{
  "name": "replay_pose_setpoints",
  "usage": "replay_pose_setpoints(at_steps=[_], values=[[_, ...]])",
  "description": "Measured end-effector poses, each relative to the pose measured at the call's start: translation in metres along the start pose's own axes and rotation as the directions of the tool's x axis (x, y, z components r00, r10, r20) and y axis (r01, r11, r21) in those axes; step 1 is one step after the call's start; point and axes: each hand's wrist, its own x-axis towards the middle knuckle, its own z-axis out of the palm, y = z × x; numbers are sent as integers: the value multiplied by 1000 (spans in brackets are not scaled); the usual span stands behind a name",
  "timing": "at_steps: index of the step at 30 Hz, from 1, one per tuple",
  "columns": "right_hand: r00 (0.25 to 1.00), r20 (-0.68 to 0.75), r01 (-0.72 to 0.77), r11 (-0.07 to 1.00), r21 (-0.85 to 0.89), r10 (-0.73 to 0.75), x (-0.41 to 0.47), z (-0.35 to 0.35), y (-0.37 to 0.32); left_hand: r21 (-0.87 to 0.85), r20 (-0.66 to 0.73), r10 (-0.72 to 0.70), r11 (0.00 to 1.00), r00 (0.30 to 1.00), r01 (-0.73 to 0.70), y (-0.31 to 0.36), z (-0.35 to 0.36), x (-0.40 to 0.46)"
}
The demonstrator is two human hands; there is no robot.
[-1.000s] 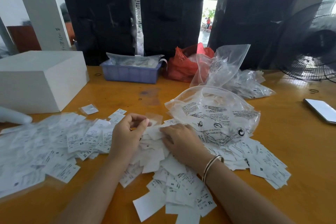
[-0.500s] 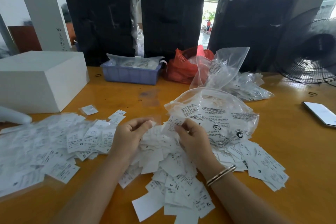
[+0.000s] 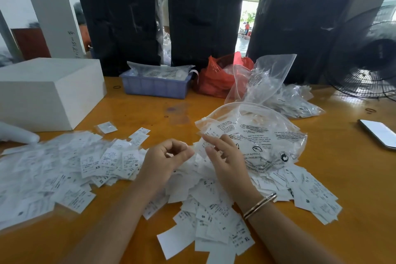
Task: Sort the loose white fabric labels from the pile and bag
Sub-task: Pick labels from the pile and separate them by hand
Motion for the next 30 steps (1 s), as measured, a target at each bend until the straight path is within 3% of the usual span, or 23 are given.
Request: replay_pose_setpoints(at_steps=[4,10,17,20,22,26,30], values=[[999,-2,47,999,-4,-47,0,1,-4,44,96,63,997,993,-67,2,1,-3],[997,68,23,1000,-13,-22,1,1,-2,-2,108,99,995,989,-100,2,1,-2],[998,31,-59,984,170,55,1,-4,-2,21,197,69,997,978,-75,2,6,-5],[996,95,-11,997,70,4,0,-2,-3,35,197,56,997,979,-64,0,5,-5],[998,57,-18,999,51,15,1,0,-3,53,200,32,998,979,-43,0,3,-4],[992,-41,-109,966,234,122,4,-2,-2,120,205,-5,993,979,-20,-3,3,-2],[986,-7,-155,947,282,164,2,-2,-2,-123,53,-68,990,996,74,-5,0,1]])
